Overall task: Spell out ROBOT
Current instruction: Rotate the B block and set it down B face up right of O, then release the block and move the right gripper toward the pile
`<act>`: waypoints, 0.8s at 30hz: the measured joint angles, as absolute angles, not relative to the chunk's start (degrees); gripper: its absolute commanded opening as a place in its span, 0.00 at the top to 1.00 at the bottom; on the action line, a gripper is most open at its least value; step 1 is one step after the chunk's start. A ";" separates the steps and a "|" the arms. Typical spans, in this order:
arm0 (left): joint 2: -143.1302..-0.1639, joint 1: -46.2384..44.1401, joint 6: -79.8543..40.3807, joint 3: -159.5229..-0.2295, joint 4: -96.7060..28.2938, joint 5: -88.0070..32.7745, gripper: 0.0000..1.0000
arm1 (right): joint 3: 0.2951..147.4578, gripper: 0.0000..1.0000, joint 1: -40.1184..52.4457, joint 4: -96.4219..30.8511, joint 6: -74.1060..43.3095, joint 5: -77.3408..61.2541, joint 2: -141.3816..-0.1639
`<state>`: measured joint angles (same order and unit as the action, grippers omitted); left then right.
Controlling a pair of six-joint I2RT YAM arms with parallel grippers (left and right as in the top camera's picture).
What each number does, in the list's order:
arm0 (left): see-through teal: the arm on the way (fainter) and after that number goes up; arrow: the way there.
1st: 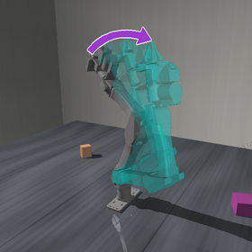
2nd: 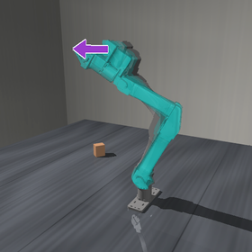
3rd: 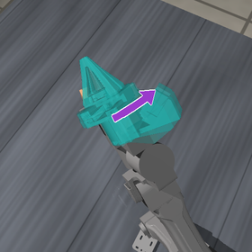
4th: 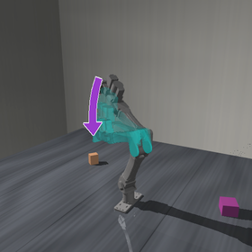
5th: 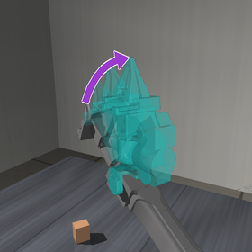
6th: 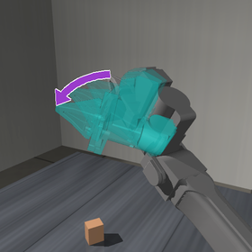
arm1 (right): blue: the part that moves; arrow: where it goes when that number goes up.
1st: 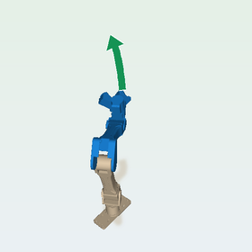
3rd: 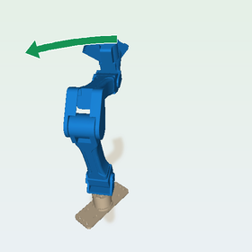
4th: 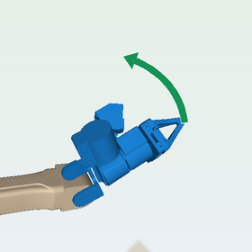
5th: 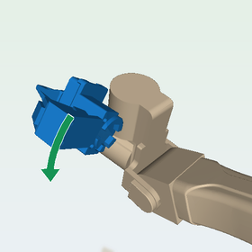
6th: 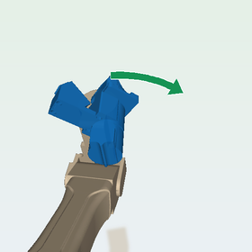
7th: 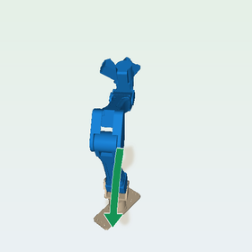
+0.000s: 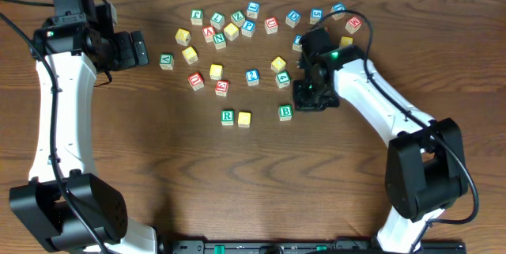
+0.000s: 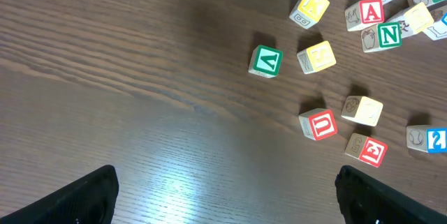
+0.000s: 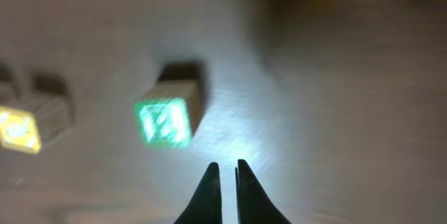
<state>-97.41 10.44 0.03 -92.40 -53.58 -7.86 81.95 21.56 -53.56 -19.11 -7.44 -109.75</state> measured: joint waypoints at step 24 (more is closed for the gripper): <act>-97.41 10.46 0.03 -92.40 -53.58 -7.86 0.02 | 73.34 0.98 22.83 -32.91 -18.81 -9.82 -115.02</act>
<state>-97.41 10.46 0.03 -92.40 -53.58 -7.86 73.34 22.83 -32.91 -18.81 -9.82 -115.02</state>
